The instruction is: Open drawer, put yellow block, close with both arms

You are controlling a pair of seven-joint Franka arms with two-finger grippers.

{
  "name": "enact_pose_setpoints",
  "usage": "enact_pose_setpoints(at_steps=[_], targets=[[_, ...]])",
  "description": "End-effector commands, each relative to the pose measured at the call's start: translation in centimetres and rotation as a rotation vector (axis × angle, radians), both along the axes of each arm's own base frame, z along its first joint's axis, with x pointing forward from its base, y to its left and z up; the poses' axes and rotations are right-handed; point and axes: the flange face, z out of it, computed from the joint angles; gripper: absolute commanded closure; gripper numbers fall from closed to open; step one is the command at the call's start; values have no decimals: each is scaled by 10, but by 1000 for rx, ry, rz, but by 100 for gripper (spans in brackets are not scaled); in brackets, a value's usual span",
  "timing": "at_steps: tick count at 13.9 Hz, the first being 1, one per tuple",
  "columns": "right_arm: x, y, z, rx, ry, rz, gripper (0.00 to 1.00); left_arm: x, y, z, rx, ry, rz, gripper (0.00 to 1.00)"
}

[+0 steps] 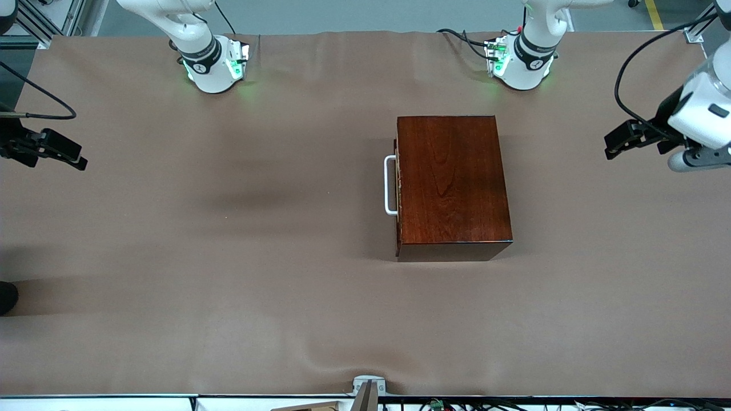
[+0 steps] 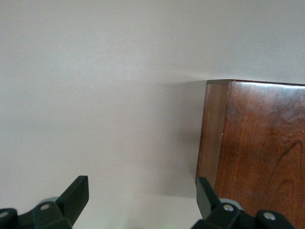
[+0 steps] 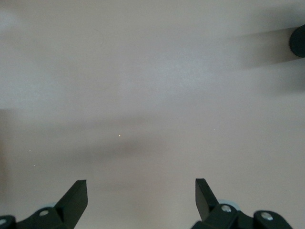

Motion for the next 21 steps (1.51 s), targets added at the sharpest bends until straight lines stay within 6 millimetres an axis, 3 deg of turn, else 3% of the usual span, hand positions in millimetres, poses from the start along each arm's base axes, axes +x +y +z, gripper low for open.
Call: enact_pose_setpoints(at_steps=[1, 4, 17, 21], targets=[[-6, -2, 7, -3, -10, 0, 0, -25, 14, 26, -7, 9, -102, 0], [-6, -1, 7, -3, -10, 2, 0, -34, 23, 35, -34, 14, -100, 0], [-6, -1, 7, -3, -12, 2, 0, -29, 18, 25, -55, 37, -111, 0], [-6, -1, 7, -3, -12, 2, 0, -22, 30, 19, -43, 36, -105, 0]])
